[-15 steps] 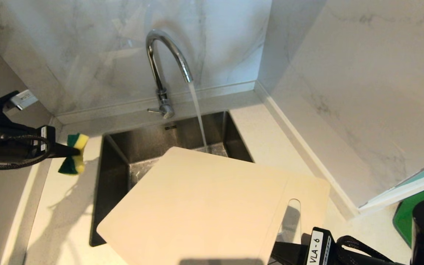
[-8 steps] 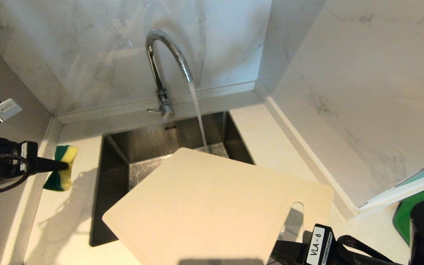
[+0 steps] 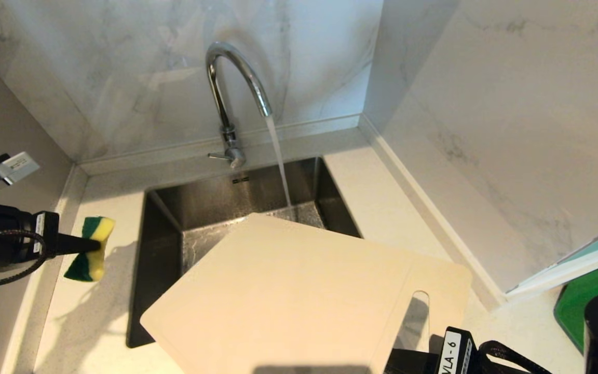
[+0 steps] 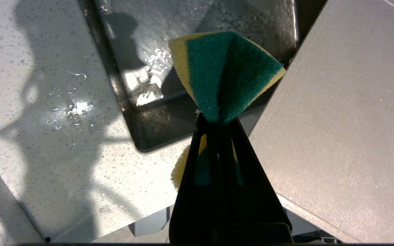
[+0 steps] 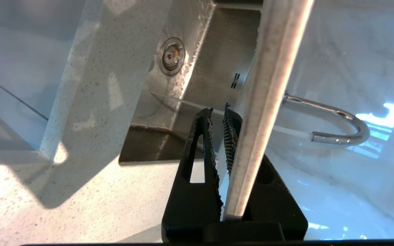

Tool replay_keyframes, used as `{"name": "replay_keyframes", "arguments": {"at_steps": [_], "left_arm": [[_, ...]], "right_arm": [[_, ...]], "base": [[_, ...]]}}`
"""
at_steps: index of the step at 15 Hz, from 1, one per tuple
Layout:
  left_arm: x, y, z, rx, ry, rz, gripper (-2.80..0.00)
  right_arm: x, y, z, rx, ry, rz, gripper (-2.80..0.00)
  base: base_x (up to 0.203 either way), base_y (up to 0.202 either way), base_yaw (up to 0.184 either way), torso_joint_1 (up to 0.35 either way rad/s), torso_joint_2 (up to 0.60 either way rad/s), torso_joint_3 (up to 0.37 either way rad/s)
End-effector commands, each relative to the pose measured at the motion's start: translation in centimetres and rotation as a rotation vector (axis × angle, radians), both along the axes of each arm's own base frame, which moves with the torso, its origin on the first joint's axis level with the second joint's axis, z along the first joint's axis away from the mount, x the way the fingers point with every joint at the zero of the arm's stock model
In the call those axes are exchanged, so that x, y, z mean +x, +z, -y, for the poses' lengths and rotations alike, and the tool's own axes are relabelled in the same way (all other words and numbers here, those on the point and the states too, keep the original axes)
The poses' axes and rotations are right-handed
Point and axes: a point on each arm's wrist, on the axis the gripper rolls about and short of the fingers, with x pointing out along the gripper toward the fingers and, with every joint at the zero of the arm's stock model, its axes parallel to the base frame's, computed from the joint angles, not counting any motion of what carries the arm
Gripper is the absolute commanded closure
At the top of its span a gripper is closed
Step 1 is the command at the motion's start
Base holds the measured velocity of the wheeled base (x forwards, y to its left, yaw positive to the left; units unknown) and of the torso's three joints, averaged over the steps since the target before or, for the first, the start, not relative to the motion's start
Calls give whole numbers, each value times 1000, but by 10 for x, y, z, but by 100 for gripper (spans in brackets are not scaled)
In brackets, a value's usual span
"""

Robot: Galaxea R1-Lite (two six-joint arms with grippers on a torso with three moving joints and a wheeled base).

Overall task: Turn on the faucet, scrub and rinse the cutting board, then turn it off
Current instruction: Put down the cutting board

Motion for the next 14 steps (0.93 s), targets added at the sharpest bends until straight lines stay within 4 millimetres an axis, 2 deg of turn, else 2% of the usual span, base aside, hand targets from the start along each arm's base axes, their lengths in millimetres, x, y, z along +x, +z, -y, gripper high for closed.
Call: {"name": "replay_keyframes", "arguments": {"at_steps": [1, 7, 14], "left_arm": [[5, -4, 3, -4, -11, -11, 0], [-1, -10, 8, -2, -36, -25, 0], [-9, -27, -9, 15, 33, -50, 0]], "right_arm": [[-1, 2, -1, 5, 16, 11, 0], [-9, 3, -7, 15, 71, 4, 0], [-20, -1, 5, 9, 68, -42, 0]], "base": [[0, 0, 0, 0, 0, 0], [0, 0, 0, 0, 0, 0], [0, 0, 0, 0, 0, 0]]}}
